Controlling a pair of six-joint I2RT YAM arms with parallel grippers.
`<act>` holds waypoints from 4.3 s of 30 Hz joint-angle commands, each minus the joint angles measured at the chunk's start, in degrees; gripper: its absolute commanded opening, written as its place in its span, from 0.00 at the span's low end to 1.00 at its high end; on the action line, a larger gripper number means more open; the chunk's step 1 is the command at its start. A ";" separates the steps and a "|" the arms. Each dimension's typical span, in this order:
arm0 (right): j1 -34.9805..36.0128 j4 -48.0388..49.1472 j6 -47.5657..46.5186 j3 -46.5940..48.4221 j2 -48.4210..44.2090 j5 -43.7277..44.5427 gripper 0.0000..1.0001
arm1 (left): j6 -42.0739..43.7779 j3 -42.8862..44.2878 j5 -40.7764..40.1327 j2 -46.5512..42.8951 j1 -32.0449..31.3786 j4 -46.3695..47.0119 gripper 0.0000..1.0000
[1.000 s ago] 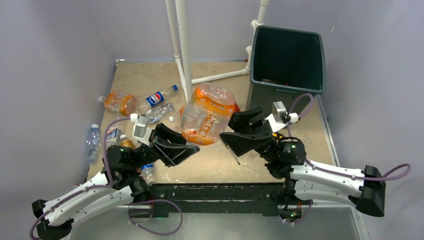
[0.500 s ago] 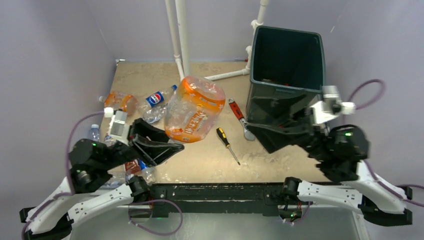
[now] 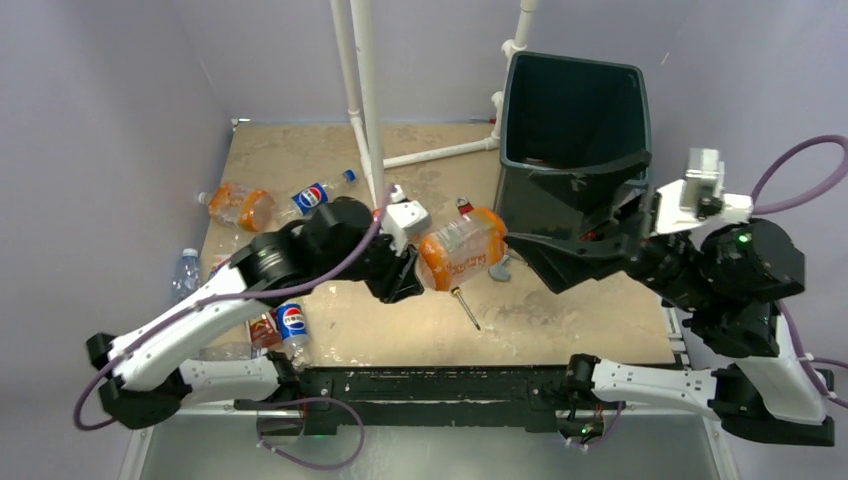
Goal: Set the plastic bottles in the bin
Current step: Pick up the plastic bottle from the corner of the board.
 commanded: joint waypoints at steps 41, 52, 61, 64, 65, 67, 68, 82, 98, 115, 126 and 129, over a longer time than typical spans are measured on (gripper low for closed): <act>0.27 6.21 -35.23 -22.94 2.48 -1.66 0.99 | 49.40 12.53 -17.99 3.15 -1.28 -27.67 0.00; 0.27 5.80 -36.93 -25.09 5.66 -4.35 0.99 | 48.56 15.74 -13.73 3.96 -1.28 -25.02 0.00; 0.27 4.12 -38.13 -23.81 10.01 -4.78 0.98 | 49.02 15.75 -12.08 2.86 -1.28 -23.16 0.00; 0.27 3.40 -38.61 -23.51 11.61 -4.53 0.97 | 49.35 15.25 -11.42 1.78 -1.28 -22.39 0.00; 0.33 3.13 -38.78 -23.38 12.26 -4.48 0.96 | 49.40 15.20 -10.87 1.59 -1.28 -22.31 0.00; 0.40 2.75 -39.10 -23.11 13.30 -4.01 0.94 | 49.34 14.98 -10.41 1.35 -1.28 -22.26 0.00; 0.56 2.74 -39.21 -23.00 13.47 -3.62 0.92 | 49.31 14.77 -10.33 1.21 -1.28 -22.30 0.00; 0.80 3.56 -39.03 -23.70 15.44 -2.90 0.31 | 50.29 12.87 -7.52 -0.77 -1.28 -17.61 0.00; 0.81 34.11 -20.20 -40.51 -4.64 -4.23 0.16 | 28.11 -8.32 -16.58 -28.45 -1.28 32.69 0.87; 0.87 56.32 -2.19 -50.69 -7.28 -11.92 0.14 | -5.26 -8.63 8.50 -11.30 -1.28 52.66 0.85; 0.82 55.21 -1.45 -51.00 -7.19 -11.06 0.14 | -6.29 -7.91 11.85 -8.02 -1.28 55.70 0.18; 0.83 53.97 -1.51 -50.64 -6.69 -11.31 0.16 | -6.15 -8.41 10.75 -8.34 -1.28 55.74 0.00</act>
